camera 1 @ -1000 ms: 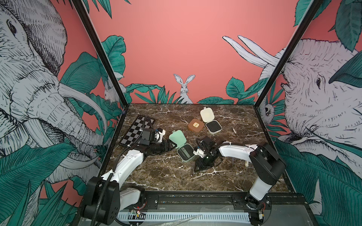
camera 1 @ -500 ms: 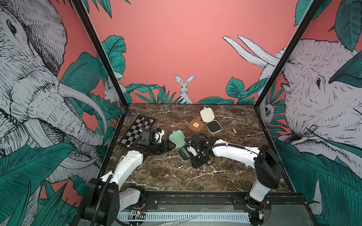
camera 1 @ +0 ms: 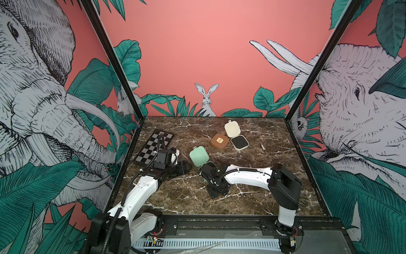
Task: Organize nail clipper sets
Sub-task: Pick up the nail clipper from the center of the board.
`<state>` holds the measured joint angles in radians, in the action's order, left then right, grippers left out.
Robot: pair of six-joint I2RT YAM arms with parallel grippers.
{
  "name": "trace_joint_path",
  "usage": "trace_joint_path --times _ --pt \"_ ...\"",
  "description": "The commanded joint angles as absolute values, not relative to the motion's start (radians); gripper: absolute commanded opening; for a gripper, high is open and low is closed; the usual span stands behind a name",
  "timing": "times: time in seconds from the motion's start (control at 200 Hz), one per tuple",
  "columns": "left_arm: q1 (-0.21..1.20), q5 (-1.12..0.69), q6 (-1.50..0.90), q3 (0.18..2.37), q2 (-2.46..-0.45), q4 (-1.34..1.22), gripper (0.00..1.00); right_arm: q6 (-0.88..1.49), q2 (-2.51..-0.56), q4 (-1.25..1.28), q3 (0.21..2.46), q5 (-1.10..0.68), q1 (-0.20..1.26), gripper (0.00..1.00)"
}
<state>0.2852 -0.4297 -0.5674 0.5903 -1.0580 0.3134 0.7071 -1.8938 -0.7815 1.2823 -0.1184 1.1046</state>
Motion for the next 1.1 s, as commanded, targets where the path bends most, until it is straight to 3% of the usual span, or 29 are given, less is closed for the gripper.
trace_joint_path --times 0.0,0.175,0.44,0.56,0.81,0.965,1.095 --pt "0.282 -0.429 -0.569 0.559 -1.029 0.31 0.68 0.755 -1.914 -0.788 1.292 -0.081 1.106 0.47" --pt "0.281 -0.435 -0.568 0.547 -1.024 0.307 0.68 0.752 -1.928 -0.787 1.281 -0.087 1.106 0.35" --pt "0.28 -0.458 -0.573 0.557 -1.038 0.288 0.68 0.746 -1.886 -0.772 1.233 -0.079 1.104 0.27" --pt "0.278 -0.512 -0.558 0.579 -1.048 0.282 0.69 0.728 -1.827 -0.734 1.202 -0.099 1.077 0.19" --pt "0.298 -0.621 -0.472 0.71 -1.048 0.269 0.71 0.611 -1.618 -0.655 1.169 -0.342 0.9 0.12" --pt "0.427 -0.417 -0.252 0.909 -1.068 0.354 0.79 0.478 -1.544 -0.782 1.26 -0.492 0.724 0.12" --pt "0.462 -0.406 -0.03 0.995 -1.076 0.322 0.83 0.372 -1.547 -0.897 1.369 -0.596 0.616 0.12"
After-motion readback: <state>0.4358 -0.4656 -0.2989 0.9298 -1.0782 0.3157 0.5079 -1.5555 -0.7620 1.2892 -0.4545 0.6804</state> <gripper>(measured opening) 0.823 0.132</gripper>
